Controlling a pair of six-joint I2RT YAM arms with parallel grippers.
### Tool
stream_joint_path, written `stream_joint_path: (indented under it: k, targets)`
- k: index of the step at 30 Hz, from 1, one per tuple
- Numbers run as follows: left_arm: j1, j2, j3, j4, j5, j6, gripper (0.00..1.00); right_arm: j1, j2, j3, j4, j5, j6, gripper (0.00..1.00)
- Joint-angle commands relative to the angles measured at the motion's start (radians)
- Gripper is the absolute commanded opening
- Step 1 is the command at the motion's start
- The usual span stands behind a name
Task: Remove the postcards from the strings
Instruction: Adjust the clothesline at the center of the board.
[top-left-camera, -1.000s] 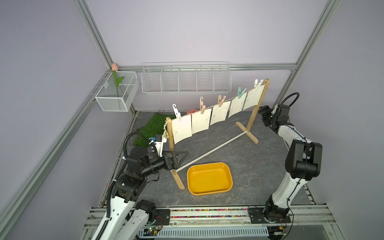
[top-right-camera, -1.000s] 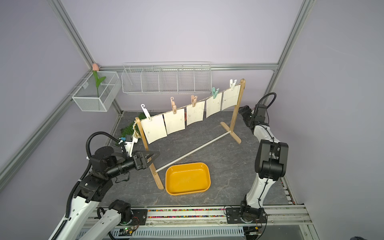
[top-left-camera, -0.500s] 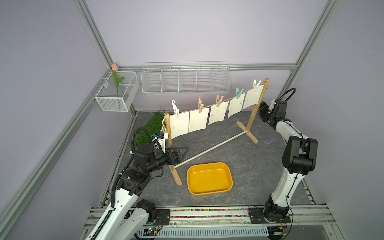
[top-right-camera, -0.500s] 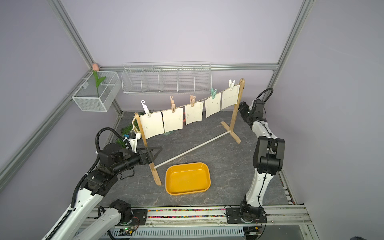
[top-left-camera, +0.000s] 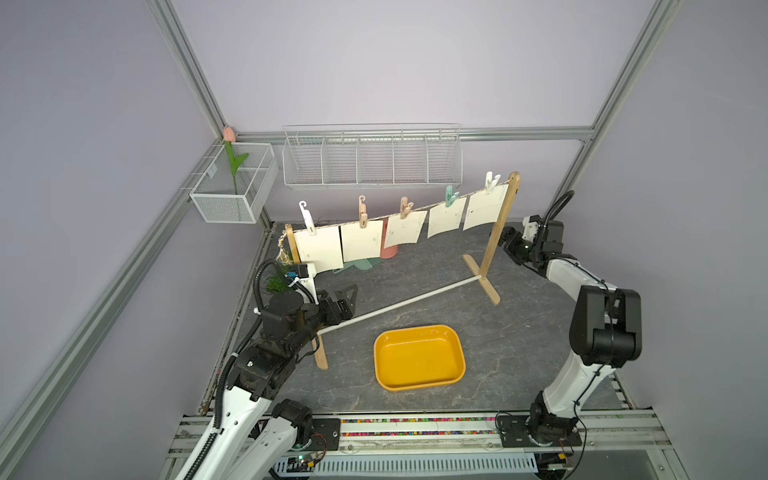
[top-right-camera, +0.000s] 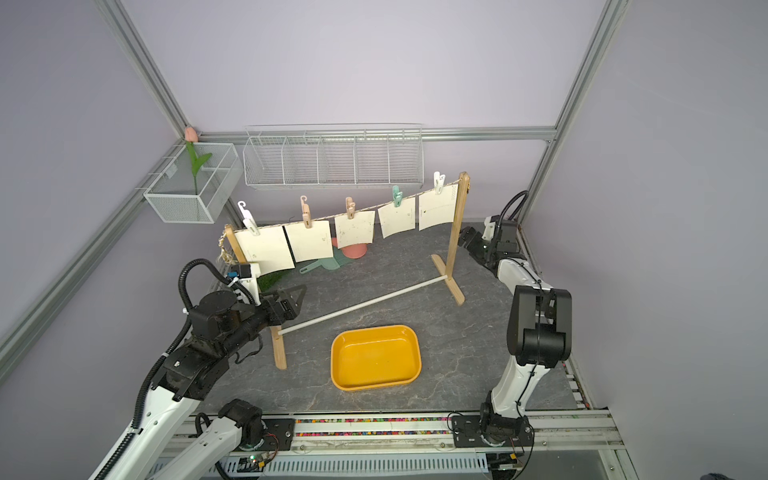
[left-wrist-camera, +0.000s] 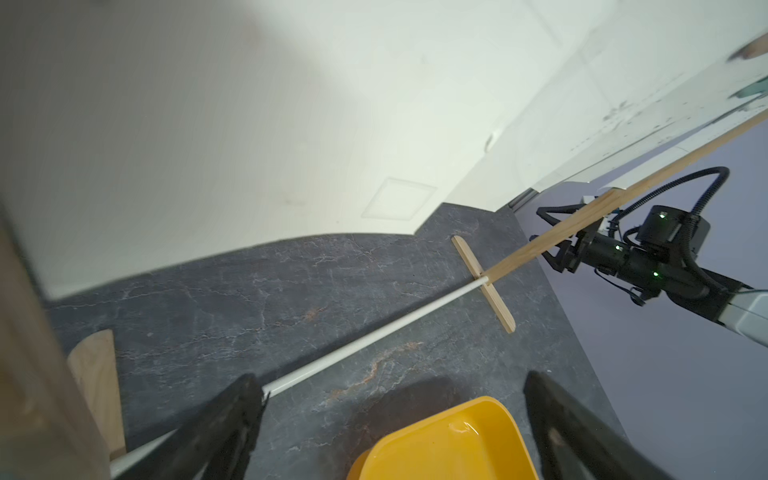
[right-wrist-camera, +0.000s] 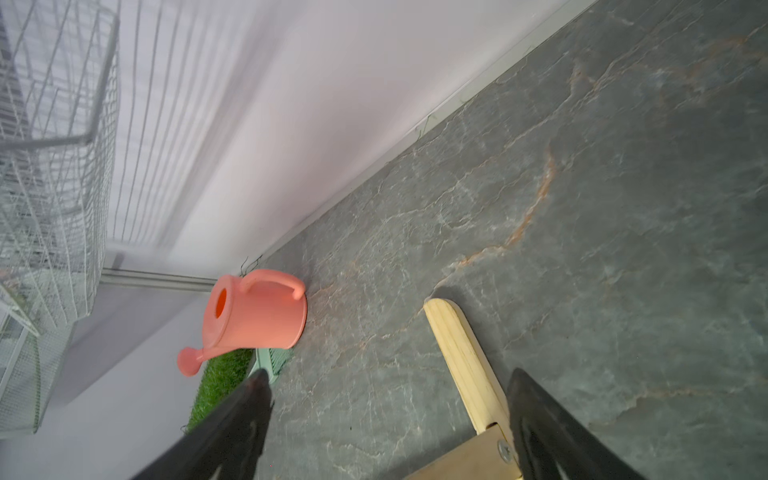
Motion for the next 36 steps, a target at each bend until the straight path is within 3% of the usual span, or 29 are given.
stream_joint_path:
  k: [1,7,12,15,19,22,25,29,32,36]
  targets:
    - [-0.004,-0.036,0.04,-0.065,-0.089,0.059,1.0,0.015,-0.117,-0.078,0.001,-0.001,-0.062,0.89]
    - [-0.003,-0.063,0.089,-0.159,0.01,0.109,1.0,0.028,-0.3,-0.165,-0.081,0.155,-0.155,0.89]
    - [-0.004,-0.025,0.127,-0.254,0.255,0.127,1.0,0.084,-0.498,-0.27,-0.117,0.345,-0.266,0.89]
    - [-0.004,0.025,0.163,-0.344,0.346,0.158,1.0,0.11,-0.592,-0.316,-0.187,0.45,-0.303,0.89]
    - [-0.004,0.018,0.173,-0.374,0.391,0.181,0.99,0.154,-0.716,-0.422,-0.189,0.48,-0.407,0.89]
    - [-0.003,0.032,0.164,-0.359,0.492,0.195,0.99,0.181,-0.774,-0.503,-0.097,0.456,-0.486,0.91]
    - [-0.01,0.053,0.154,-0.343,0.587,0.203,1.0,0.185,-0.768,-0.557,0.039,0.383,-0.505,0.94]
    - [-0.032,0.025,0.126,-0.307,0.612,0.206,1.0,0.185,-0.661,-0.535,0.121,0.311,-0.541,1.0]
    - [-0.041,0.006,0.102,-0.283,0.631,0.213,1.0,0.191,-0.565,-0.486,0.149,0.264,-0.572,0.94]
    - [-0.048,-0.002,0.094,-0.28,0.618,0.228,1.0,0.224,-0.469,-0.418,0.179,0.327,-0.626,0.93]
